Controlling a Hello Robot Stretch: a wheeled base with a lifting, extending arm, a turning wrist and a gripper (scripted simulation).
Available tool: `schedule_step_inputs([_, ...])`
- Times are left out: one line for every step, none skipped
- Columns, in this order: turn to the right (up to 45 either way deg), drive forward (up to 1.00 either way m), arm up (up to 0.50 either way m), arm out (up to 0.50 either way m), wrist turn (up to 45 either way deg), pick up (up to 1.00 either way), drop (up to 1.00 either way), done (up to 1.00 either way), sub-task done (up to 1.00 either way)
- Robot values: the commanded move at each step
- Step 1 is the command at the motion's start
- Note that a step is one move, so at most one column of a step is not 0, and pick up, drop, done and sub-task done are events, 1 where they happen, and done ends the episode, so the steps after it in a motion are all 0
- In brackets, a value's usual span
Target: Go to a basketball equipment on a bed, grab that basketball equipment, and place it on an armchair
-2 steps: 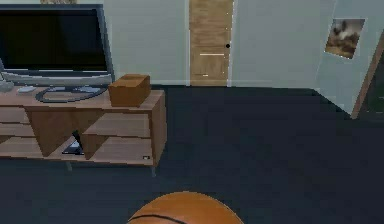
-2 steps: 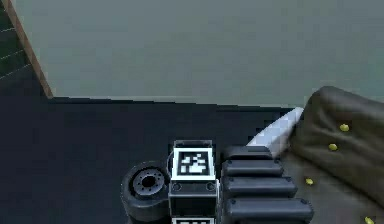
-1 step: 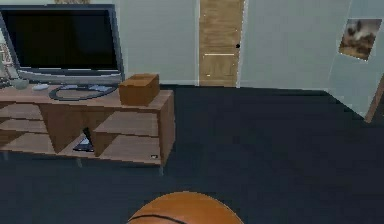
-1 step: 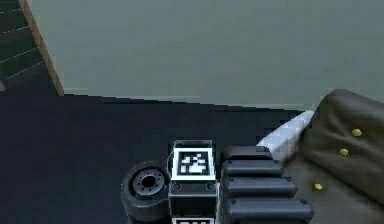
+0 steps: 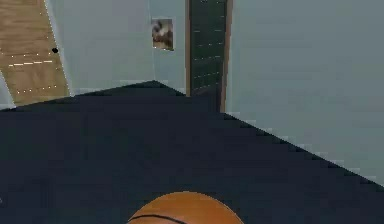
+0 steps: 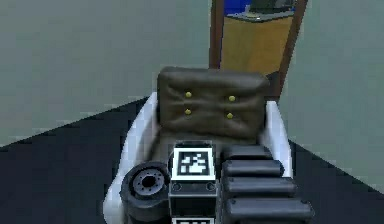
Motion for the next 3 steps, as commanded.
schedule_step_inputs([45.0, 0.0, 0.0, 0.0, 0.0, 0.0, 0.0, 0.0, 0.0])
schedule_step_inputs([45.0, 0.0, 0.0, 0.0, 0.0, 0.0, 0.0, 0.0, 0.0])
schedule_step_inputs([3.0, 0.0, 0.0, 0.0, 0.0, 0.0, 0.0, 0.0, 0.0])
